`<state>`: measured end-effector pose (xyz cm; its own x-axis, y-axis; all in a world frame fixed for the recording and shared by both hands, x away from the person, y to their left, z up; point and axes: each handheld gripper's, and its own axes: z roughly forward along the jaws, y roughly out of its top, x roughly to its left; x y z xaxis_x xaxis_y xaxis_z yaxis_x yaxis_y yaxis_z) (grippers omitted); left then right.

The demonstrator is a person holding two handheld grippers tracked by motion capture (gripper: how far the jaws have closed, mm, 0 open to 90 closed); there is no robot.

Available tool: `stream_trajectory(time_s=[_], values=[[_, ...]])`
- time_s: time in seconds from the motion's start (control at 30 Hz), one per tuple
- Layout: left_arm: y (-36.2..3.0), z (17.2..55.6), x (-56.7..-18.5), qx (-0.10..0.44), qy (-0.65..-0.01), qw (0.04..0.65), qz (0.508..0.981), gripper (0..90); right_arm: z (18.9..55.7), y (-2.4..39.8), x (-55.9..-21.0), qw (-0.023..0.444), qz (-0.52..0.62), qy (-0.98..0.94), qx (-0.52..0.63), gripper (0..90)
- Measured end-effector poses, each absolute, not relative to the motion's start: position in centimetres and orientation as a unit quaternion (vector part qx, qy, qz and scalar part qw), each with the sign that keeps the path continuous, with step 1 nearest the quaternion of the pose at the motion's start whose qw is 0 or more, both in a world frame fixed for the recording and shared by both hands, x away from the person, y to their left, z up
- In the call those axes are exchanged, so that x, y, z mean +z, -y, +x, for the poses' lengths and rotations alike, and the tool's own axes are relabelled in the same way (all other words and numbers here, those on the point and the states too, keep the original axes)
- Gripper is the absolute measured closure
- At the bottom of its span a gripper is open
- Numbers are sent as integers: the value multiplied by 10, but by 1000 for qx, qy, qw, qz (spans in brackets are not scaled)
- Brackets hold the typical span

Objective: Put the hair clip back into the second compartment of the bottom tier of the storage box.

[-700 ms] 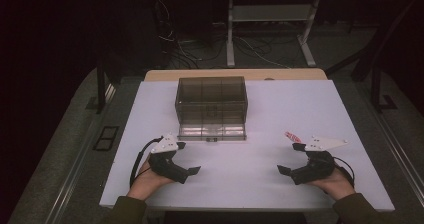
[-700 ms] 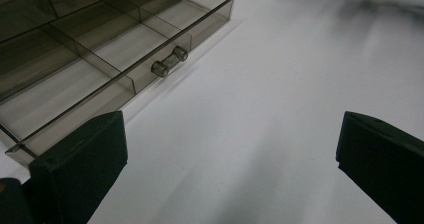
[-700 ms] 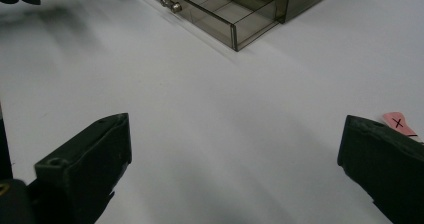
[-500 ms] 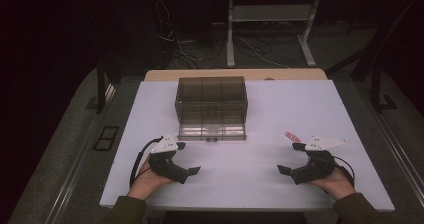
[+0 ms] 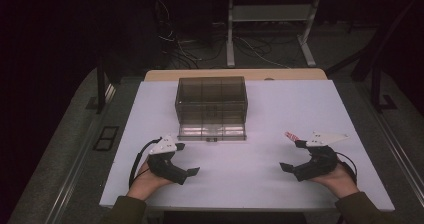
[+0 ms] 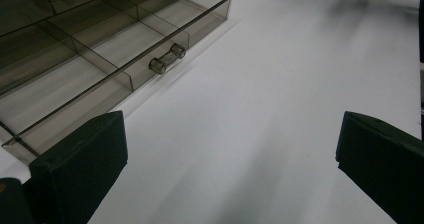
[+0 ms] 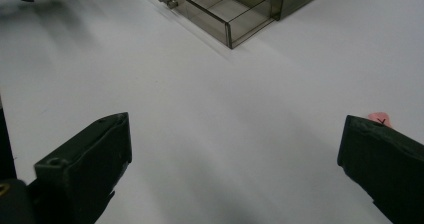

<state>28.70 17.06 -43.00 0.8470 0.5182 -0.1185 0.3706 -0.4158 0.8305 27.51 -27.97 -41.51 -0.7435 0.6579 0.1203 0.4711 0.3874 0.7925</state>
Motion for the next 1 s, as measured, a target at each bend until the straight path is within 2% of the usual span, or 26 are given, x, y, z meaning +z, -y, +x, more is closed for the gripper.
stream_trajectory(time_s=[1.0], values=[[-172, 285, -431, 77, -271, 477, 833, 0, 294, 285, -413, 105, 344, -835, 416, 23]])
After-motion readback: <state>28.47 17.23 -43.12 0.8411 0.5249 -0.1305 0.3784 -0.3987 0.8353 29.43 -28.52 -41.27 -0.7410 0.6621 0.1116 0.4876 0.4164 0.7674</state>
